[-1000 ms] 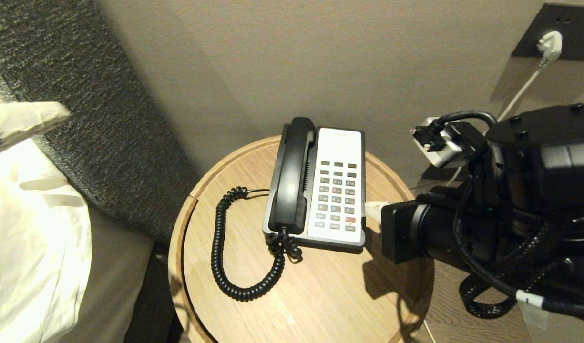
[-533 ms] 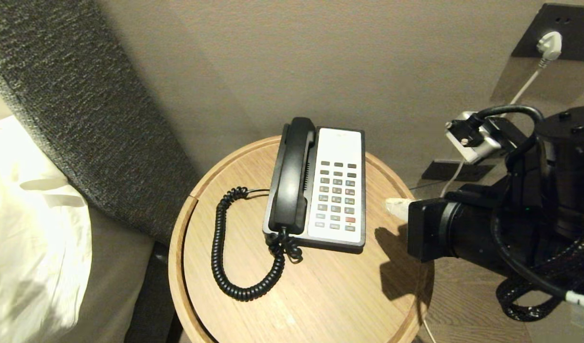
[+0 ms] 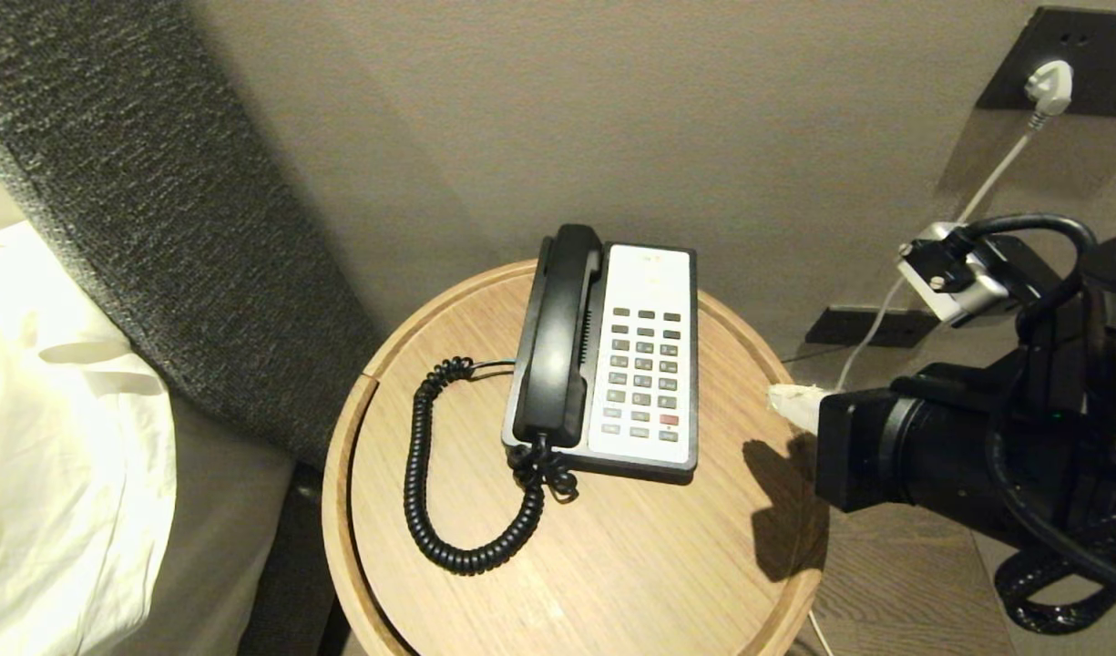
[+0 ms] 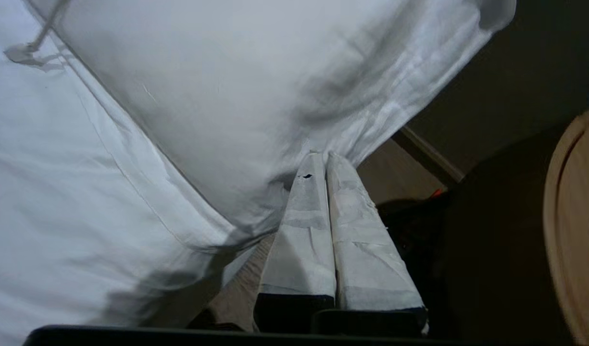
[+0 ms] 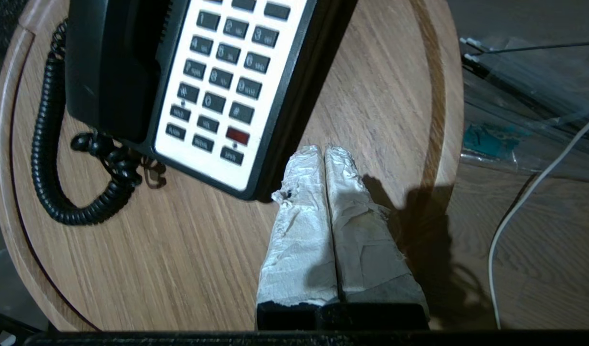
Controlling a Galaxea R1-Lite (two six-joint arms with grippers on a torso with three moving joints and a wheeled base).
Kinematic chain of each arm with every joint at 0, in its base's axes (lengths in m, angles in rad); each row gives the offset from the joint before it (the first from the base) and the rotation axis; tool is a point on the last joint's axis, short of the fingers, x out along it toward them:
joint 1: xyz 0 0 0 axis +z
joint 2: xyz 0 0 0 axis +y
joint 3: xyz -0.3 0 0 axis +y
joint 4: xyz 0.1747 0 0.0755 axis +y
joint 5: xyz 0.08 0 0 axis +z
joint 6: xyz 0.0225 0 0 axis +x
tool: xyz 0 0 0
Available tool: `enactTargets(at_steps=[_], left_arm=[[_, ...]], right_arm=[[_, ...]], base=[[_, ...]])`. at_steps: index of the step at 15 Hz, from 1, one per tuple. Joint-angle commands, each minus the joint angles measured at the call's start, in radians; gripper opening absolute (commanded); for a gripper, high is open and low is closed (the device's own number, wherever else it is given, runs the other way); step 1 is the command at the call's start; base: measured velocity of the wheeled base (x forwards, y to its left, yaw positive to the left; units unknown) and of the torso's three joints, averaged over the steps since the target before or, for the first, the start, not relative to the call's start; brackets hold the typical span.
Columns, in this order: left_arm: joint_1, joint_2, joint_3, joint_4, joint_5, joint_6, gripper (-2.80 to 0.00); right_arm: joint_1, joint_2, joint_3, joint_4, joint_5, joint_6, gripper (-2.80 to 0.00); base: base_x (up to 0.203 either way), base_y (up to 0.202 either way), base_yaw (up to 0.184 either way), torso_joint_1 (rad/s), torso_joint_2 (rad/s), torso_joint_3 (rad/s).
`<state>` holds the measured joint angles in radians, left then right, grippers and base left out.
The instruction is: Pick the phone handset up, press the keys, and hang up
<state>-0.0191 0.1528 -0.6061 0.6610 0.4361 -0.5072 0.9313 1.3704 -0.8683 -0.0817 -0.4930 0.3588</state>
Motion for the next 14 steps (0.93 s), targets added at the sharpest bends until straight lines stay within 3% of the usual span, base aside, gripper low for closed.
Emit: enactTargets(at_steps=[1, 3, 5, 6, 7, 9, 10, 11, 12, 13, 14], left_arm=[[0.01, -0.138, 0.122, -0.032, -0.063, 0.121, -2.8], [0.011, -0.147, 0.293, -0.247, -0.159, 0.257, -2.8], [0.011, -0.15, 0.503, -0.556, -0.248, 0.386, -2.8], [0.011, -0.15, 0.564, -0.689, -0.275, 0.42, -2.8], [0.011, -0.151, 0.586, -0.746, -0.301, 0.466, -2.8], [0.011, -0.152, 0.597, -0.72, -0.401, 0.675, -2.8], [0.011, -0.152, 0.602, -0.718, -0.43, 0.711, -2.8], [0.011, -0.152, 0.608, -0.719, -0.439, 0.662, -2.8], [0.011, -0.152, 0.619, -0.726, -0.435, 0.573, -2.8], [0.011, -0.153, 0.645, -0.755, -0.432, 0.537, -2.8], [0.011, -0.152, 0.642, -0.74, -0.439, 0.556, -2.8]], right_arm=[[0.0, -0.013, 0.018, -0.001, -0.002, 0.002, -2.8], [-0.001, -0.024, 0.026, -0.001, -0.002, 0.002, -2.8], [-0.009, -0.03, 0.033, -0.001, -0.002, 0.002, -2.8], [-0.009, -0.03, 0.037, -0.003, -0.002, 0.001, -2.8], [-0.009, -0.028, 0.037, -0.003, -0.002, 0.0, -2.8], [-0.009, -0.028, 0.031, -0.003, -0.002, 0.0, -2.8], [-0.009, -0.034, 0.033, -0.002, -0.002, 0.0, -2.8], [-0.01, -0.04, 0.043, -0.001, -0.002, 0.001, -2.8], [-0.011, -0.041, 0.059, -0.002, -0.004, 0.002, -2.8], [-0.009, -0.044, 0.074, -0.003, -0.004, 0.002, -2.8], [-0.009, -0.045, 0.075, -0.007, -0.006, 0.002, -2.8]], base=[[0.0, 0.0, 0.0, 0.0, 0.0, 0.0], [0.0, 0.0, 0.0, 0.0, 0.0, 0.0], [0.0, 0.0, 0.0, 0.0, 0.0, 0.0], [0.0, 0.0, 0.0, 0.0, 0.0, 0.0], [0.0, 0.0, 0.0, 0.0, 0.0, 0.0], [0.0, 0.0, 0.0, 0.0, 0.0, 0.0], [0.0, 0.0, 0.0, 0.0, 0.0, 0.0], [0.0, 0.0, 0.0, 0.0, 0.0, 0.0], [0.0, 0.0, 0.0, 0.0, 0.0, 0.0], [0.0, 0.0, 0.0, 0.0, 0.0, 0.0], [0.0, 0.0, 0.0, 0.0, 0.0, 0.0]])
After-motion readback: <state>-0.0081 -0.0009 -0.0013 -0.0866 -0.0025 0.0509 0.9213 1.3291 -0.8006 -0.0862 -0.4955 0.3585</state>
